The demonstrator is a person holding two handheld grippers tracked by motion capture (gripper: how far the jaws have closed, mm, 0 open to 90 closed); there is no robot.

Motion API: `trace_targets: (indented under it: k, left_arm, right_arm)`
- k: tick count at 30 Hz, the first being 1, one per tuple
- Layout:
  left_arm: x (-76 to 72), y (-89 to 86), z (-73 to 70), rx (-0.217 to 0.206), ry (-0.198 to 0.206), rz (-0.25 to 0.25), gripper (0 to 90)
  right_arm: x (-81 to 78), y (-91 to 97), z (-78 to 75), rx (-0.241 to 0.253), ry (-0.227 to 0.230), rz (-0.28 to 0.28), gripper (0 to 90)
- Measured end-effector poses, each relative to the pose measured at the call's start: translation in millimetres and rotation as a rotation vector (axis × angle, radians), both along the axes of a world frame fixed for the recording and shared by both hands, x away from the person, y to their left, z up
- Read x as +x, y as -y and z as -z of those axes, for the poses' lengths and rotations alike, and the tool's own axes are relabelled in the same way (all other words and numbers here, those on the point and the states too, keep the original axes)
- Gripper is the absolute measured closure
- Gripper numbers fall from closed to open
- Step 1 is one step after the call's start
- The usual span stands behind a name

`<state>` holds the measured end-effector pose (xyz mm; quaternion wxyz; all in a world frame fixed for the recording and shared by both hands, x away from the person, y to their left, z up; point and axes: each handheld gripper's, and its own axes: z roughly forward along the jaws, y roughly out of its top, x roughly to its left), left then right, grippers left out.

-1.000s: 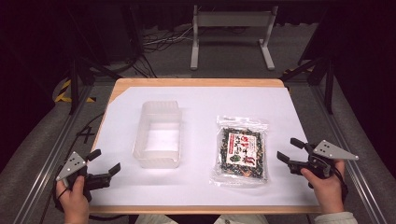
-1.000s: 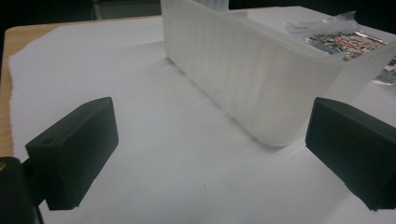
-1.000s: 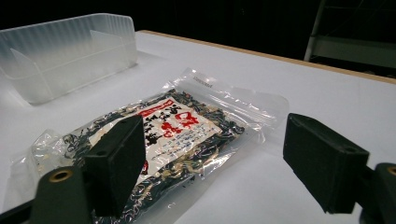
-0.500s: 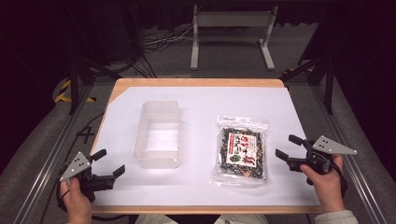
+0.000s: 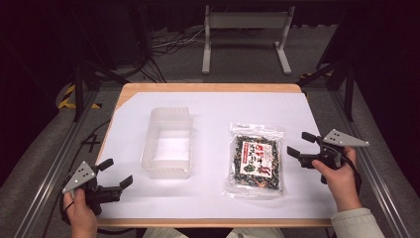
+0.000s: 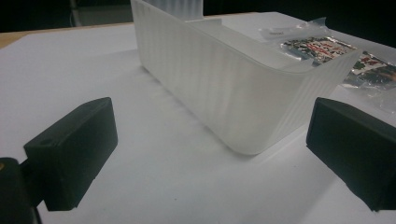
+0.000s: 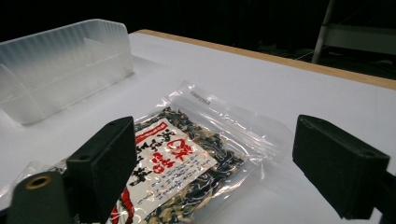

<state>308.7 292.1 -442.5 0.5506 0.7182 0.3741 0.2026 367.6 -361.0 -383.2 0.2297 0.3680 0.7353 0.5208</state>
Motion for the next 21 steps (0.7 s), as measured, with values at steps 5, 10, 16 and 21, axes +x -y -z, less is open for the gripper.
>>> trace_targets:
  k: [5,10,16,21]
  left_arm:
    - [1.6,3.9,-0.6,0.003,0.006,-0.009,3.2]
    - [2.7,5.4,0.0,-0.002,0.003,-0.019,3.3]
    - [4.7,9.0,-0.5,-0.014,0.006,-0.021,3.3]
    - [6.8,12.3,0.4,-0.020,0.014,-0.039,3.4]
  right_arm:
    - [9.8,-4.4,-5.5,0.001,0.009,-0.010,12.9]
    - [21.9,-5.9,-6.5,-0.008,-0.047,-0.017,10.3]
    - [38.9,-7.6,-6.6,-0.013,-0.087,0.005,11.0]
    - [45.7,-9.7,-7.8,-0.002,-0.090,0.004,13.1]
